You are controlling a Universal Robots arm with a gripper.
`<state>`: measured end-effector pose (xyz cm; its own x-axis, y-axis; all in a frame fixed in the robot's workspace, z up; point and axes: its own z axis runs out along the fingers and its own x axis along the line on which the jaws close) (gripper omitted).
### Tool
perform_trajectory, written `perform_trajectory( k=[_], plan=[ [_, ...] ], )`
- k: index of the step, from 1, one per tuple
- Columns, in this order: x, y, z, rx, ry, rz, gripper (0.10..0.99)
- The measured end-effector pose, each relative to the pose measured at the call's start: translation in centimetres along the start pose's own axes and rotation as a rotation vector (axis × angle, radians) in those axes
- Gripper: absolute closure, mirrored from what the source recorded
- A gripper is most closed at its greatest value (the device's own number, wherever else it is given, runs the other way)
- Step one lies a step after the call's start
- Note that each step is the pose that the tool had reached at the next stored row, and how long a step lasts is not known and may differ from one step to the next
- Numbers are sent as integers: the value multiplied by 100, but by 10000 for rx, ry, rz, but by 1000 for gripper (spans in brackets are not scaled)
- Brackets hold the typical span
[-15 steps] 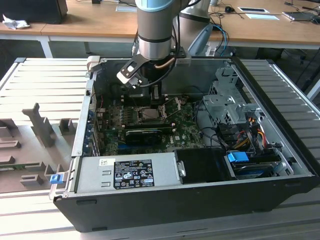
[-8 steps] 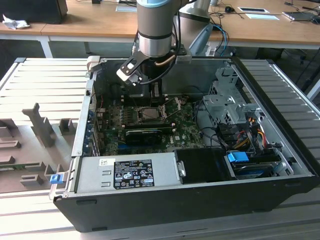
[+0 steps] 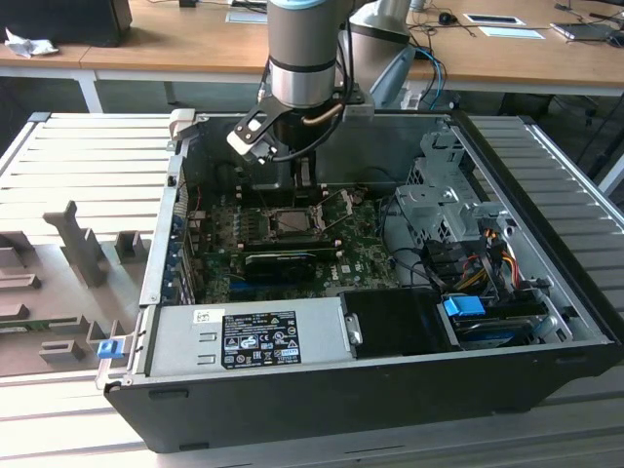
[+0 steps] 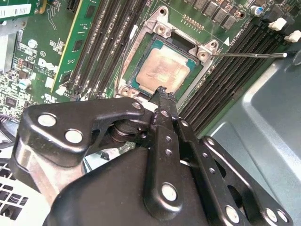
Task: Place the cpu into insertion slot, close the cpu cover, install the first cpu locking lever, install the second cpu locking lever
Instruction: 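Close the cpu cover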
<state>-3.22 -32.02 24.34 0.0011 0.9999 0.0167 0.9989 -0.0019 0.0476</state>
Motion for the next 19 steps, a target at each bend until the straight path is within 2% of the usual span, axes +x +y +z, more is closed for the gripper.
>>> perform_trajectory(
  k=[6, 19],
  plan=[
    [3, 2, -48, 0, -38, -4, 980],
    [9, 4, -99, 1, -120, -13, 980]
  ],
)
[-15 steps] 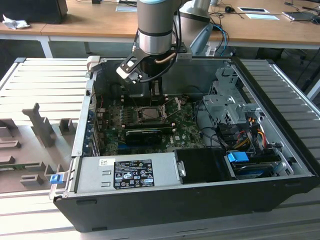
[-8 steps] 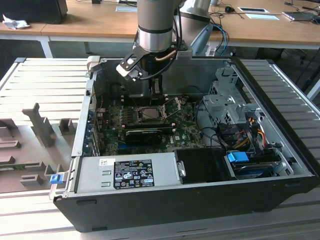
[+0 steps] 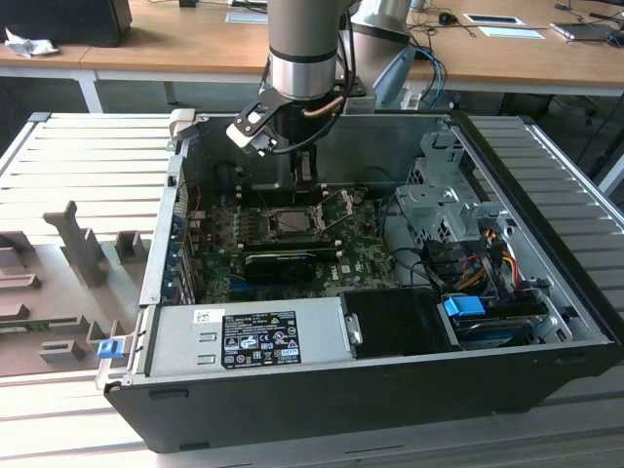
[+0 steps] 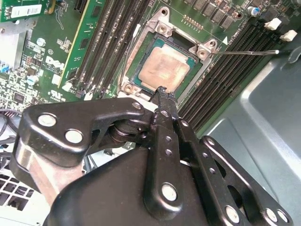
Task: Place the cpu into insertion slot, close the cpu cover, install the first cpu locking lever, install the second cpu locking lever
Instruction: 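Close the cpu cover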
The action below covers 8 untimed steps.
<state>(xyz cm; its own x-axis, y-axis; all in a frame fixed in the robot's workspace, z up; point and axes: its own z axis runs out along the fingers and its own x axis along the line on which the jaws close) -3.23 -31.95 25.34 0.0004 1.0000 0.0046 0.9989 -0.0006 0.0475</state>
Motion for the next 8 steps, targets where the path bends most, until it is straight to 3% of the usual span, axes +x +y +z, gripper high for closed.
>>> perform_trajectory(
  k=[8],
  plan=[
    [2, 3, -43, -2, -26, -9, 980]
  ],
)
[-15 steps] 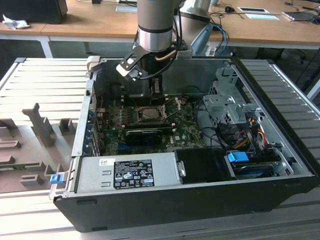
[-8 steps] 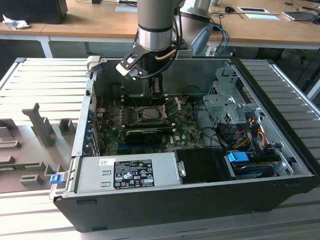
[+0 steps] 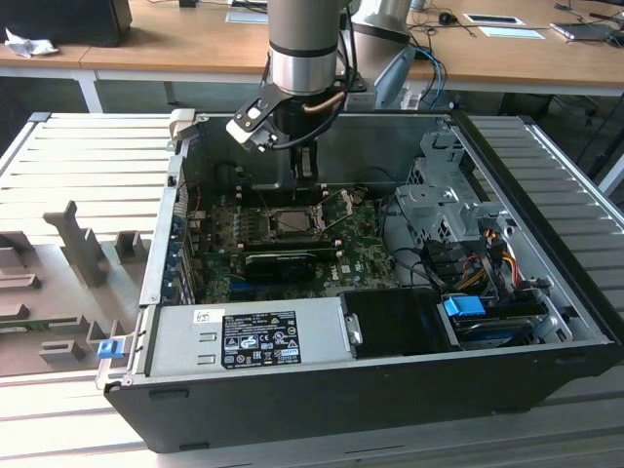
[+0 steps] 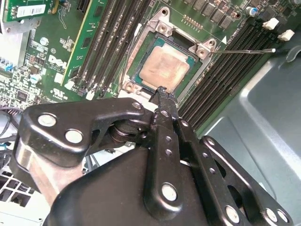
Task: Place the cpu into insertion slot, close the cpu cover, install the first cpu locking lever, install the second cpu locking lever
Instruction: 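Close the cpu cover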
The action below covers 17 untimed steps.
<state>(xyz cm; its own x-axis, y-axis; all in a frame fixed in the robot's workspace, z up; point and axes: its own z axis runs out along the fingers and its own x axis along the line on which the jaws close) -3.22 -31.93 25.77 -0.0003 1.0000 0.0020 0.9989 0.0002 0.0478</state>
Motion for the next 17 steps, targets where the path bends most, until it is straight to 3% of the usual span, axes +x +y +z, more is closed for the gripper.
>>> perform_trajectory(
  k=[5, 8, 17],
  plan=[
    [-1, 50, 9, 7, -3, -20, 980],
    [1, 53, -56, 6, -4, -20, 980],
    [5, 150, -52, 6, -4, -20, 980]
  ],
)
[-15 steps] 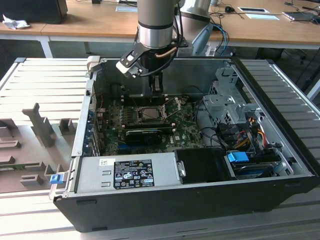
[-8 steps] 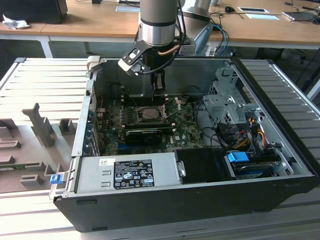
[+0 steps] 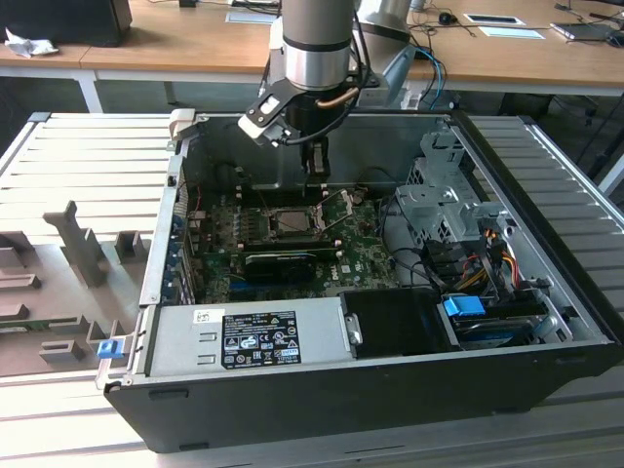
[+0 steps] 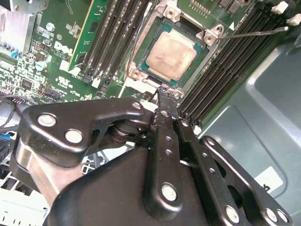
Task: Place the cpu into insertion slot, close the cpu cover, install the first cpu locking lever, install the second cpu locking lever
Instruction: 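Close the cpu cover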
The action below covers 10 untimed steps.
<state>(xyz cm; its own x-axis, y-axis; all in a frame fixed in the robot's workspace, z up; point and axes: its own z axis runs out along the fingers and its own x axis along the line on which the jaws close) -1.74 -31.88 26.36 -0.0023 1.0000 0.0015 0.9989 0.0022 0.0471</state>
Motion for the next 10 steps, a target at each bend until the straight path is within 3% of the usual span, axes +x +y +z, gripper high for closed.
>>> perform_trajectory(
  k=[10],
  plan=[
    [17, 96, 4, 0, 0, -2, 980]
  ],
)
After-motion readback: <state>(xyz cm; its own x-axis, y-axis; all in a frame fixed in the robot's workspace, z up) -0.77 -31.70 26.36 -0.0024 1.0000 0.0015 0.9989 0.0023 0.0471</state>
